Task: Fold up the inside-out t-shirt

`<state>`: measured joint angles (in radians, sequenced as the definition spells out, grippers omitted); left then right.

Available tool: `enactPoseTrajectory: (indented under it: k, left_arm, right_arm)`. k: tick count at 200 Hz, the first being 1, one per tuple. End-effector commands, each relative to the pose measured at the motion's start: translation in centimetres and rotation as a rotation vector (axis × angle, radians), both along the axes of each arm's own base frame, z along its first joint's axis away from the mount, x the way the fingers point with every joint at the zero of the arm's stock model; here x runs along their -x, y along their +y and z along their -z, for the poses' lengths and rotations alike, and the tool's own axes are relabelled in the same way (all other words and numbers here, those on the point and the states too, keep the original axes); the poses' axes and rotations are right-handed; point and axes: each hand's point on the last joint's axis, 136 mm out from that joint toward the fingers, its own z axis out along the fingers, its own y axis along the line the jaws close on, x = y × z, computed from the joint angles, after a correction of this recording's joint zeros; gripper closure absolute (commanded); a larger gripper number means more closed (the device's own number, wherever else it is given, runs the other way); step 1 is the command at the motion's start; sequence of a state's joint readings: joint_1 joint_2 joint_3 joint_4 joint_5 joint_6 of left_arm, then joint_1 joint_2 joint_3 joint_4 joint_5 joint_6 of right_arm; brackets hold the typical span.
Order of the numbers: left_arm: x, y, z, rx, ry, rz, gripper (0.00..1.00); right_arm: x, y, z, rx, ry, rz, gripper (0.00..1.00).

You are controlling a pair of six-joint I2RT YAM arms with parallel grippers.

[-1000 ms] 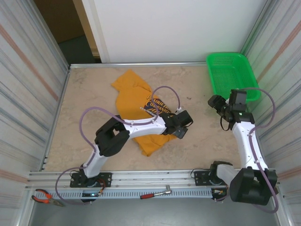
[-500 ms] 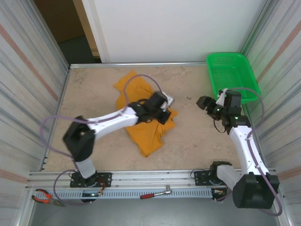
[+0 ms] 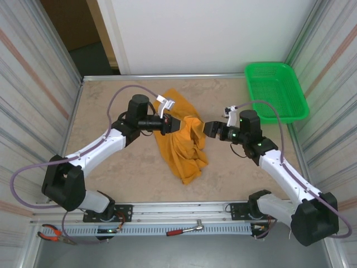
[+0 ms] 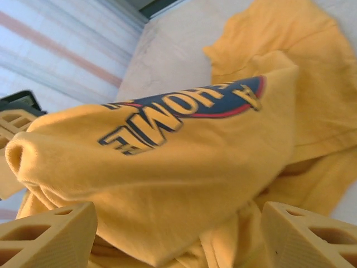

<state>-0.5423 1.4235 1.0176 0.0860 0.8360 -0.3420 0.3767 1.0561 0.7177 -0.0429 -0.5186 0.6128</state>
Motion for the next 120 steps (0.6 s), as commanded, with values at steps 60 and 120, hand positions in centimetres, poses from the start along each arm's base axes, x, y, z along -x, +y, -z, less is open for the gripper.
enactPoseTrajectory:
  k: [60,120]
  left_arm:
    - [0.5,0.7,-3.6,0.130,-0.047,0.076,1.00]
    - [-6.5,6.0,1.3,0.114,0.089,-0.207,0.66]
  right_arm:
    - [-2.5,3.7,2.2,0.089,-0.016,0.008,0.91]
    - [-1.5,0.5,-2.2,0.043,-0.078,0.033,1.00]
